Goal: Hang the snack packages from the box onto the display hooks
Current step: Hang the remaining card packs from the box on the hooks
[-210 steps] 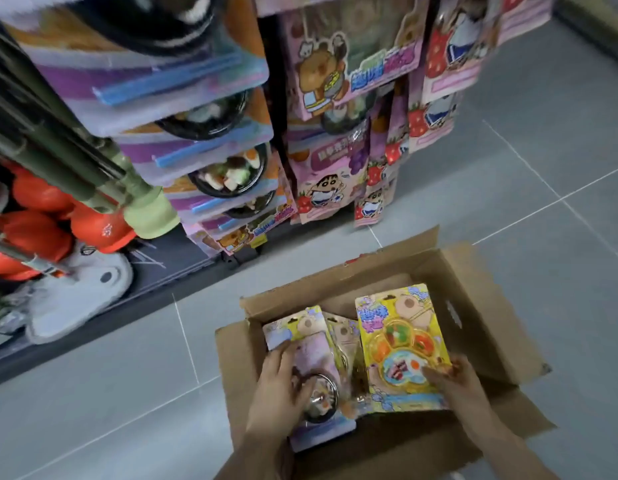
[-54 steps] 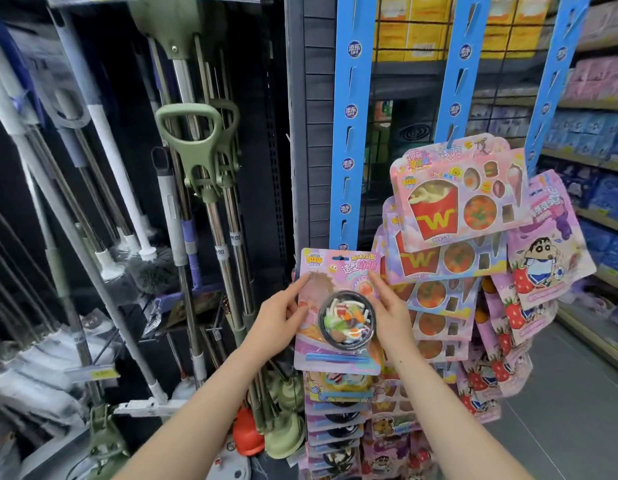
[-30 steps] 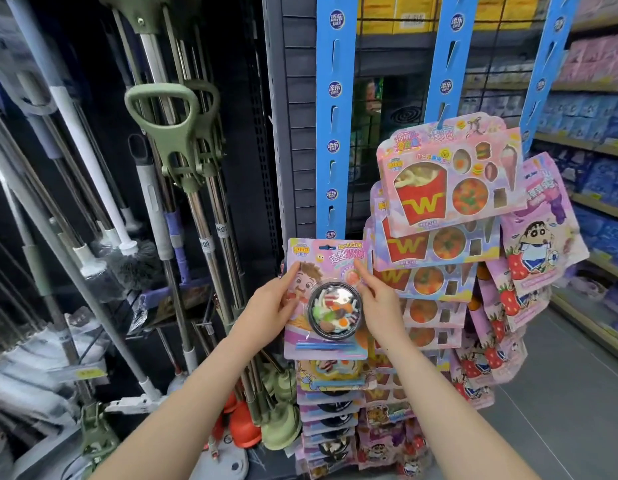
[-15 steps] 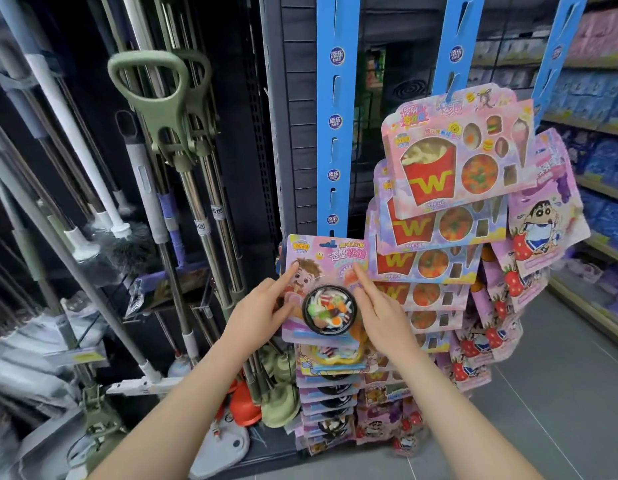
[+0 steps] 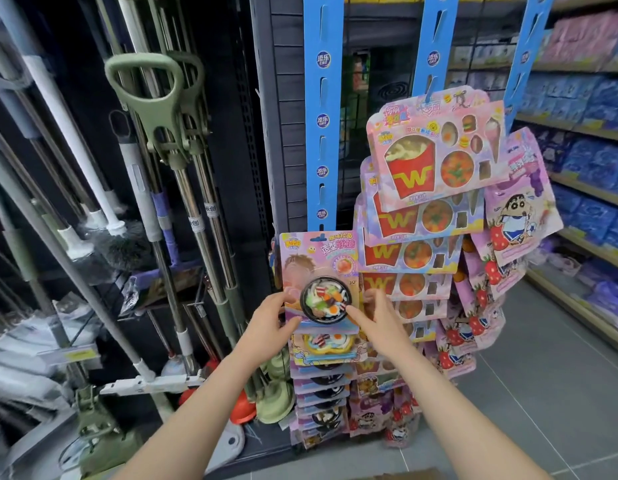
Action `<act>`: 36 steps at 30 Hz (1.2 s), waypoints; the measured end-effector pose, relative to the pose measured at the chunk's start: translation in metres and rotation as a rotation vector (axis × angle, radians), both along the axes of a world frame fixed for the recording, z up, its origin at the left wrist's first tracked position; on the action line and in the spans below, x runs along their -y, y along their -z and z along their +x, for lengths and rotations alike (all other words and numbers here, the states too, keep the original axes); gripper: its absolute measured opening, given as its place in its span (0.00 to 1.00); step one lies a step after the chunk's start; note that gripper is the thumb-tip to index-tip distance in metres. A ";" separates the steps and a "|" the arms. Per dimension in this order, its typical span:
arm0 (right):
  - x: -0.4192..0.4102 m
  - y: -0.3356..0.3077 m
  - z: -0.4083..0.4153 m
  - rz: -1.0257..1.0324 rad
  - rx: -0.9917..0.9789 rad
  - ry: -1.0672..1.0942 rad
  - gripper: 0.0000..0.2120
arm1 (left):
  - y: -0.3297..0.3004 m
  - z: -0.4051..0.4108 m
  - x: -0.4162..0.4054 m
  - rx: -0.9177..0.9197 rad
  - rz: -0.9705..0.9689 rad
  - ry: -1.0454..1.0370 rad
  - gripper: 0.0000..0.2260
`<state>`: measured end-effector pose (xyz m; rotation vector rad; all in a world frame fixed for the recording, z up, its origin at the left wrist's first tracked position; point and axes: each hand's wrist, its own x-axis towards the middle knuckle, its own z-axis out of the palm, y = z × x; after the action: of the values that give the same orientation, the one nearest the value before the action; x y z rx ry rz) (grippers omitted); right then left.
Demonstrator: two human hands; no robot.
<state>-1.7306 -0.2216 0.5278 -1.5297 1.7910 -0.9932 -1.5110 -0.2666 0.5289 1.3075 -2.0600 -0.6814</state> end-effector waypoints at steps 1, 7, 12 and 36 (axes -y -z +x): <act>0.001 0.004 0.001 0.018 0.057 -0.015 0.25 | 0.001 0.000 -0.001 -0.001 0.015 -0.007 0.17; 0.010 0.018 0.023 0.100 0.137 -0.039 0.19 | 0.001 0.011 0.003 0.036 -0.014 -0.057 0.20; 0.017 0.019 0.023 0.105 0.131 -0.022 0.20 | -0.001 0.011 0.002 0.120 -0.009 -0.042 0.21; -0.087 -0.002 -0.032 0.130 -0.009 -0.141 0.16 | 0.024 0.029 -0.074 -0.095 0.184 -0.250 0.05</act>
<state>-1.7623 -0.1348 0.5295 -1.5574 1.6926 -0.7883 -1.4817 -0.1929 0.5047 1.5721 -1.7529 -0.8158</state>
